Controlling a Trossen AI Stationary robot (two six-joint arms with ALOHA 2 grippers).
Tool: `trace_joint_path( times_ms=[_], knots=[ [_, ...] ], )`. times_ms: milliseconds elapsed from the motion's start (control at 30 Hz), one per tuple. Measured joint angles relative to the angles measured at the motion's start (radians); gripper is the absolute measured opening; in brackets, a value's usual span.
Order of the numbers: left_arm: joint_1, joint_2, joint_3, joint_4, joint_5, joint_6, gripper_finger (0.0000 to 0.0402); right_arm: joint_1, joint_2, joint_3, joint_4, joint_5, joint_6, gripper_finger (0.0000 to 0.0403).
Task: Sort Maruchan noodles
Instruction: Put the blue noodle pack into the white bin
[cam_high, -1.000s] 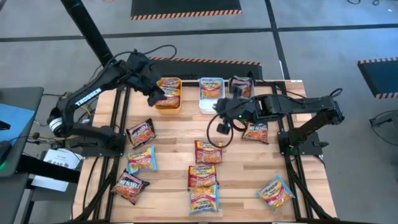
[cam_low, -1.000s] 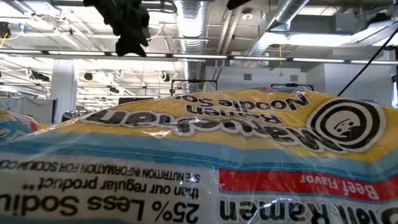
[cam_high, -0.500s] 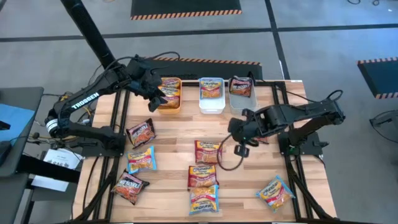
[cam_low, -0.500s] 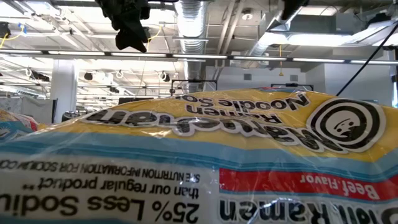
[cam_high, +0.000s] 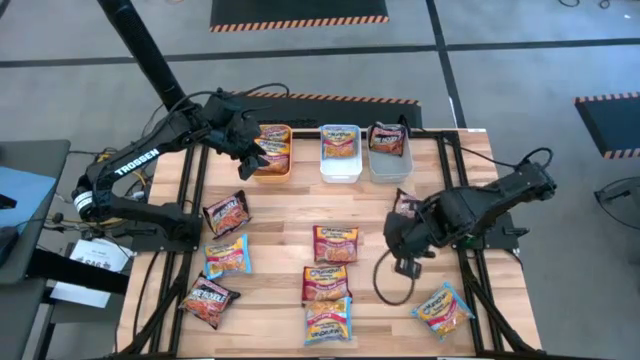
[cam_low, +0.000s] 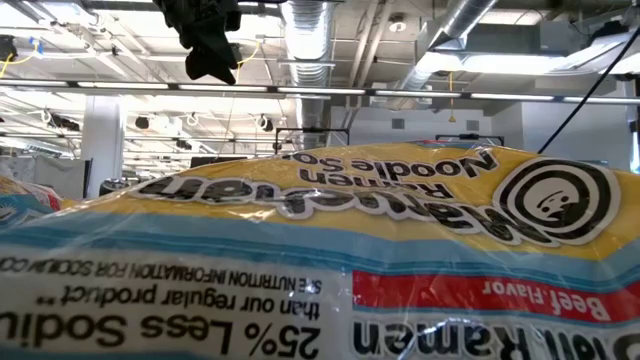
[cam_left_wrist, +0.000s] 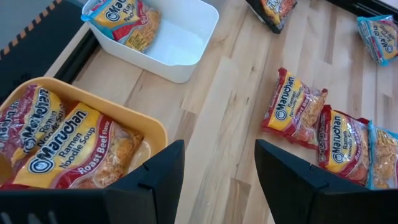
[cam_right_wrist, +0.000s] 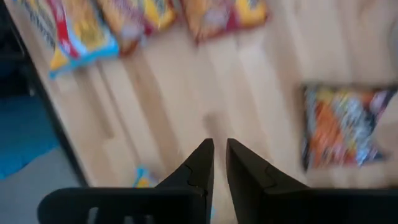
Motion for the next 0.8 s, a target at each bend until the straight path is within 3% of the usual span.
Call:
trace_joint_path(
  times_ms=[167, 433, 600, 800],
  knots=[
    [0.0, 0.0, 0.0, 0.0, 0.0, -0.001, 0.0181, 0.09, 0.023, -0.005, -0.063, -0.074, 0.147, 0.0096],
    [0.0, 0.0, 0.0, 0.001, 0.0, -0.008, 0.0181, 0.231, 0.083, -0.078, -0.05, -0.204, 0.329, 0.0176],
    [0.0, 0.0, 0.0, 0.001, 0.0, -0.011, 0.0181, 0.301, 0.099, -0.154, 0.068, -0.261, 0.433, 0.0212],
    [0.0, 0.0, 0.0, 0.002, 0.0, -0.019, 0.0181, 0.383, 0.097, -0.271, 0.274, -0.303, 0.542, 0.0219]
  ],
)
